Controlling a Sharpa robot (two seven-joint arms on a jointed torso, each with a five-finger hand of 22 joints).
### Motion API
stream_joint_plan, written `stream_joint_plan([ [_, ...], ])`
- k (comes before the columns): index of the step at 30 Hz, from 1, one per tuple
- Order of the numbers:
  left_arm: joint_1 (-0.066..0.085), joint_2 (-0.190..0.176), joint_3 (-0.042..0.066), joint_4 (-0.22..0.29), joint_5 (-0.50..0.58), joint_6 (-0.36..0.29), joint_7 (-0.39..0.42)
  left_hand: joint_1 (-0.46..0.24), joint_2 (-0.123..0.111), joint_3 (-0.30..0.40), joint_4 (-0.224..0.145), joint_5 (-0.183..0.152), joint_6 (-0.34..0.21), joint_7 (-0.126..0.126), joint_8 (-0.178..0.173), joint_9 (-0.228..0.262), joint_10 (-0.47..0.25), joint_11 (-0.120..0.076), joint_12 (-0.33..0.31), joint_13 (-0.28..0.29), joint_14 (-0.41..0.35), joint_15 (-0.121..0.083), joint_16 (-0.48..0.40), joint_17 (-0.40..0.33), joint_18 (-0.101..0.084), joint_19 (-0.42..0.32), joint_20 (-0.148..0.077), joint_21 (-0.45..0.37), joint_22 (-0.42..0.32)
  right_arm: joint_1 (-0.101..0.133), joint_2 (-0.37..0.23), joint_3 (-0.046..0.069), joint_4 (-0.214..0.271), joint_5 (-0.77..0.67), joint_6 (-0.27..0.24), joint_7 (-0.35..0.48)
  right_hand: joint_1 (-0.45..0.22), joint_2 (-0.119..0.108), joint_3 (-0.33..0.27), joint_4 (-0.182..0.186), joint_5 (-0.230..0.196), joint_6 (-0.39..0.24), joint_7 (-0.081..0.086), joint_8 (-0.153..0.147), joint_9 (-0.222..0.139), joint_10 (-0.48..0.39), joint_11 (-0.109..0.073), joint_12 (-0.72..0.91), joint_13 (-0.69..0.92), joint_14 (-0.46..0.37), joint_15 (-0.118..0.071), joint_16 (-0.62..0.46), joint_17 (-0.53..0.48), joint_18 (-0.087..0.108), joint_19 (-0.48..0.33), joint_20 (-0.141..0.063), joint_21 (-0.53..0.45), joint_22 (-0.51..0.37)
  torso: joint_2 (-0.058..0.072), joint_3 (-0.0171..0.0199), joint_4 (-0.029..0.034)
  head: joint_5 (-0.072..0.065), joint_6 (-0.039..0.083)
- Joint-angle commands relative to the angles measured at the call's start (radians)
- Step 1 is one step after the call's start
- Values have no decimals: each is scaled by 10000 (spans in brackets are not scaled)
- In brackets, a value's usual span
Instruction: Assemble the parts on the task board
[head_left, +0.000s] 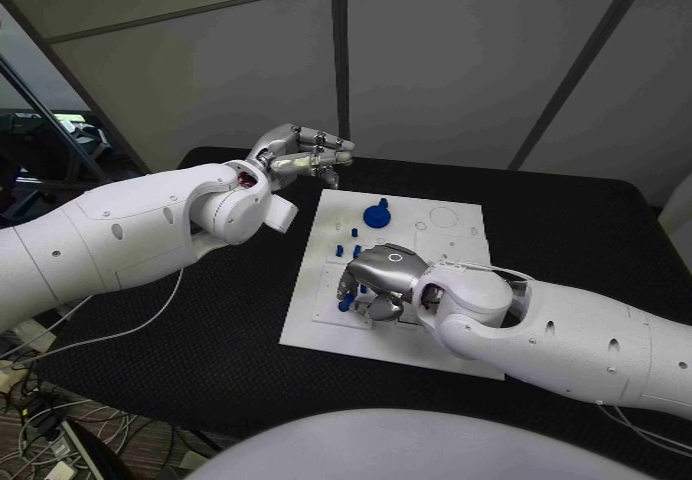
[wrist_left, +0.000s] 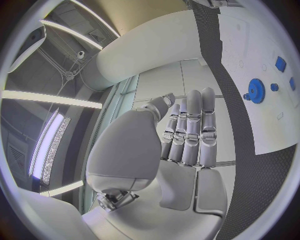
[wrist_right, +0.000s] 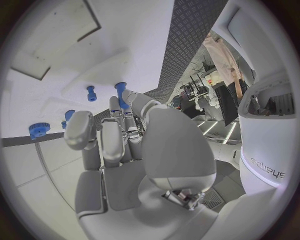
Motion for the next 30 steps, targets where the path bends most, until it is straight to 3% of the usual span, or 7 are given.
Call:
stream_joint_plan([
  [1,10,-3,3,19,22,103,108,-79,1,-26,29,31,-9,45,39,-17,-65,-4,53,-1,17,43,-46,-12,-126,-33,55,-25,-16,9,63,-5,-42,-82,291,-24,-190,-28,-52,56,-13,-127,45,-104,-38,-161,47,-140,-70,319,64,34,-20,-41,-63,31,-14,-43,-4,-10,4,-20,-8],
  [5,11,-7,3,24,22,102,107,-78,4,-31,23,32,-8,43,59,-18,-66,-6,79,1,13,42,-50,-21,-125,-28,56,-39,-28,9,139,-7,-100,-26,189,4,-414,-215,-91,154,-72,-493,206,-342,-135,-668,230,-505,-156,296,215,49,-37,-16,-182,149,-113,-171,-1,-6,5,-15,-10],
  [8,11,-12,3,25,22,104,106,-78,4,-31,23,32,-8,43,59,-18,-66,-6,79,1,13,42,-50,-21,-125,-28,56,-39,-28,9,165,-8,-122,11,59,27,-533,-361,-122,204,-71,-821,235,-495,-220,-1077,330,-705,-169,266,303,26,-100,18,-288,239,-217,-304,-8,-4,6,-10,-18],
  [18,11,-8,3,13,22,141,91,-78,4,-31,23,32,-8,43,59,-18,-66,-6,79,1,13,42,-50,-21,-125,-28,56,-39,-28,8,168,-9,-121,158,-440,218,-573,-559,-363,224,-44,-1538,262,-495,-294,-2025,452,-835,-141,107,416,-241,-549,171,-734,374,-715,-936,-7,2,-6,-13,-6],
  [23,11,-10,3,7,22,151,82,-78,4,-31,23,32,-8,43,59,-18,-66,-6,79,1,13,42,-50,-21,-125,-28,56,-39,-28,7,52,-9,-43,353,-1177,495,-614,-643,-895,307,-32,-2115,62,-489,-290,-2538,501,-665,-115,27,461,-424,-846,251,-976,411,-1063,-1344,-6,5,3,-38,6],
  [27,10,-17,3,5,22,158,79,-78,4,-31,23,32,-8,43,59,-18,-66,-6,79,1,13,42,-50,-21,-125,-28,56,-39,-28,6,-163,-7,103,720,-1901,856,-581,-654,-1244,357,-56,-2301,2,-491,-282,-2725,520,-508,-102,-3,462,-520,-996,267,-1027,430,-1183,-1474,-7,11,1,-41,0],
  [30,9,-25,3,-2,22,161,74,-78,4,-31,23,32,-8,43,59,-18,-66,-6,79,1,13,42,-50,-21,-125,-28,56,-39,-28,7,-449,-3,310,1162,-2343,1137,-495,-592,-1538,410,-59,-2333,43,-471,-264,-2818,511,-304,-87,-190,457,-990,-1654,385,-1391,430,-1647,-2043,-18,8,1,-45,-30],
])
